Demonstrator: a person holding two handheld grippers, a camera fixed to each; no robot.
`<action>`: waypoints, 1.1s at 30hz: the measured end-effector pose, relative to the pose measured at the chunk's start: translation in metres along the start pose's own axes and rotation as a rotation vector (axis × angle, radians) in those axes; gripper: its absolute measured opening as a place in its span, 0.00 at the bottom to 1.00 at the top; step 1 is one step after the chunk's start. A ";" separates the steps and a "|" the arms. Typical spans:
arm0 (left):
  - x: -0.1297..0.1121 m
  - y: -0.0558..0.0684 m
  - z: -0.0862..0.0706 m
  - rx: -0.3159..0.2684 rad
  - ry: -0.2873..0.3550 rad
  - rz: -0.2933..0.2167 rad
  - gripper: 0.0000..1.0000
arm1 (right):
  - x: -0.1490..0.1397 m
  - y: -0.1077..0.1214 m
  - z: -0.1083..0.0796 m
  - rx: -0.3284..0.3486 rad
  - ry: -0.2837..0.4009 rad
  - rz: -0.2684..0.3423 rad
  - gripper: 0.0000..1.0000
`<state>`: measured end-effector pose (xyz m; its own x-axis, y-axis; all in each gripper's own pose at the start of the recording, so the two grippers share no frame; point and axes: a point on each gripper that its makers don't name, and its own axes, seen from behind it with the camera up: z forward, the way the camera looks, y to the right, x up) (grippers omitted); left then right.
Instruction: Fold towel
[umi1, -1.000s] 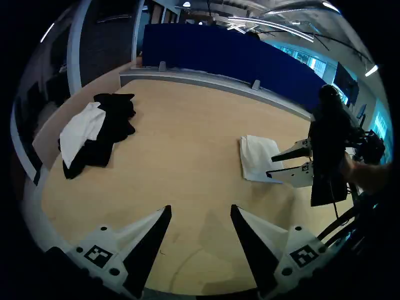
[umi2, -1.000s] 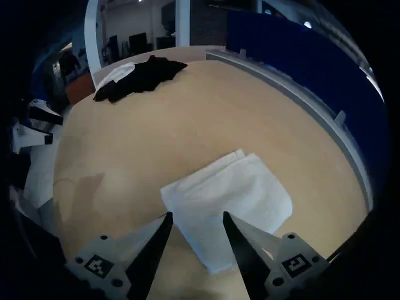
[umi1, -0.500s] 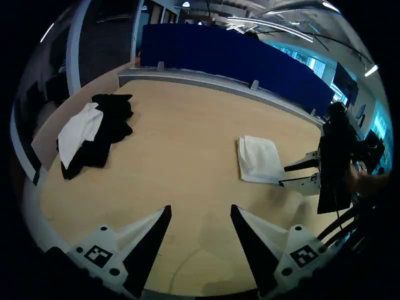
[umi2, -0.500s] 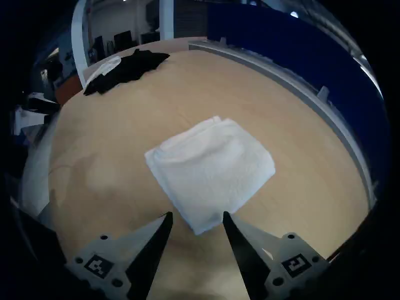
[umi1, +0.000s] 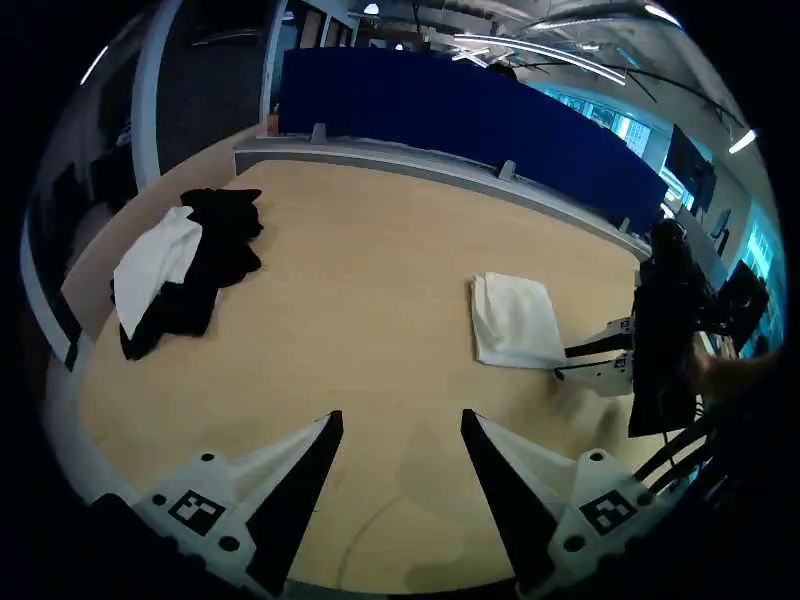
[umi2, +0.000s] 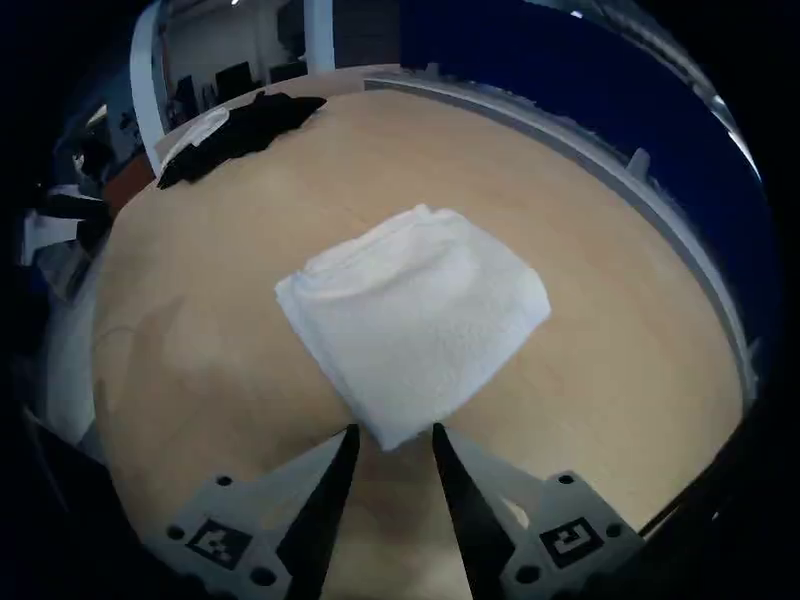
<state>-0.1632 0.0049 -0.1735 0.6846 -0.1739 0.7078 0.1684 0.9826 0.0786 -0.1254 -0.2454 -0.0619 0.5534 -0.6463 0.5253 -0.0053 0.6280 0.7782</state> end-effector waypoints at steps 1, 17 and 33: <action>0.000 0.000 0.000 0.000 0.000 -0.001 0.87 | -0.001 0.000 0.000 0.001 -0.001 0.000 0.51; -0.004 -0.001 0.004 0.003 -0.005 -0.002 0.87 | -0.004 0.002 0.001 -0.007 0.002 0.025 0.05; 0.000 -0.001 0.003 -0.001 -0.001 0.001 0.87 | 0.025 0.007 -0.016 -0.015 0.078 -0.015 0.03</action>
<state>-0.1654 0.0042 -0.1713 0.6840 -0.1727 0.7087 0.1683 0.9827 0.0770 -0.0985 -0.2502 -0.0490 0.6163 -0.6208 0.4846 0.0161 0.6251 0.7804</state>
